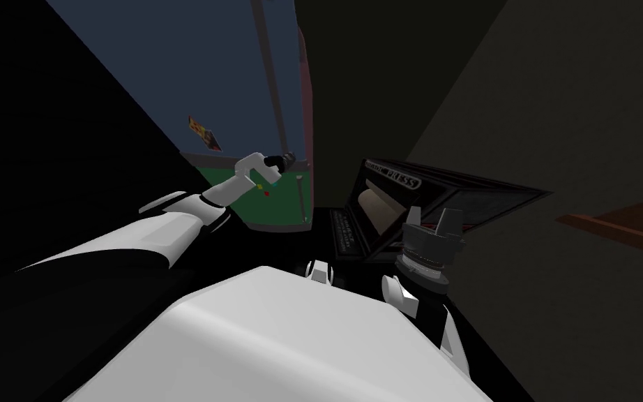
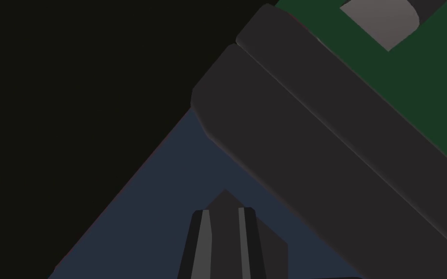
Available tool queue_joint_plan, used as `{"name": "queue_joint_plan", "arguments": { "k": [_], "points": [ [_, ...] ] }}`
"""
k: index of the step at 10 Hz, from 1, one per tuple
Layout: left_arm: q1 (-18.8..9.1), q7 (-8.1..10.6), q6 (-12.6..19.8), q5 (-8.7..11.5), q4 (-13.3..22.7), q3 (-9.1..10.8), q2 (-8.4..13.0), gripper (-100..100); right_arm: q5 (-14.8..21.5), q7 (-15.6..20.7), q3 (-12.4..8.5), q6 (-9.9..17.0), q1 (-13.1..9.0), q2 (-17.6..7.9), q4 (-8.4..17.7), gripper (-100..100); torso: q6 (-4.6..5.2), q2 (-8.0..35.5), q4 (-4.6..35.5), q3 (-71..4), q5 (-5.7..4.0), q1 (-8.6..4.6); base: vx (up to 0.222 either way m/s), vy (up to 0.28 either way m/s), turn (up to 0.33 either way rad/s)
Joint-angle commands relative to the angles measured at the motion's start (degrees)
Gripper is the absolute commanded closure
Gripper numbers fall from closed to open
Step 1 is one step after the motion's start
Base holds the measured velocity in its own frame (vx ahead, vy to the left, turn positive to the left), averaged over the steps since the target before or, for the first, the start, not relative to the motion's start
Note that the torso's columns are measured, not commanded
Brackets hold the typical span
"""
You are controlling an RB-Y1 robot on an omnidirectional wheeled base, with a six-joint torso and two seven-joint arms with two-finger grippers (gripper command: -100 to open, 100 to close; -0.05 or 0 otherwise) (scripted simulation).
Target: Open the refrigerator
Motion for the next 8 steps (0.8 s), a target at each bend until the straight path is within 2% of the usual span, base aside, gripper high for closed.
{"name": "queue_joint_plan", "arguments": {
  "k": [1,2,4,5,7,8],
  "points": [
    [-0.67,0.62,0.22,1.78,-4.00,-0.87,1.24,100,0.00,0.00,0.00,0.00,0.00,0.00,0.00,0,0.01,0.12,0.03,0.05,0.02,0.10,-0.267,0.191,0.038],
    [-0.67,0.62,0.22,1.78,-4.58,-0.87,1.24,100,0.00,0.00,0.00,0.00,-0.01,-0.01,0.00,0,-0.04,0.48,0.08,0.29,0.12,0.32,-0.186,0.141,-0.019],
    [-1.14,1.04,0.10,3.77,-8.67,-2.26,1.92,100,0.00,0.00,0.00,0.00,0.00,0.00,0.00,0,-0.08,0.30,0.13,0.17,0.08,0.26,-0.243,0.173,0.028],
    [-1.14,1.04,0.10,3.77,-8.67,-2.26,1.92,100,0.00,0.00,0.00,0.00,-0.02,-0.01,0.00,0,-0.02,0.57,0.12,0.34,0.14,0.31,-0.209,0.147,-0.010],
    [-1.60,1.46,-0.01,5.75,-12.35,-3.65,2.61,100,0.00,0.00,0.00,0.00,-0.01,0.00,0.00,0,-0.01,0.21,0.15,0.10,0.03,0.13,-0.216,0.189,0.032],
    [-1.60,1.46,-0.01,5.75,-12.77,-3.65,2.61,100,0.00,0.00,-0.01,0.00,-0.01,-0.01,0.00,0,-0.05,0.31,0.16,0.17,0.12,0.36,-0.178,0.168,-0.008]
  ]
}}
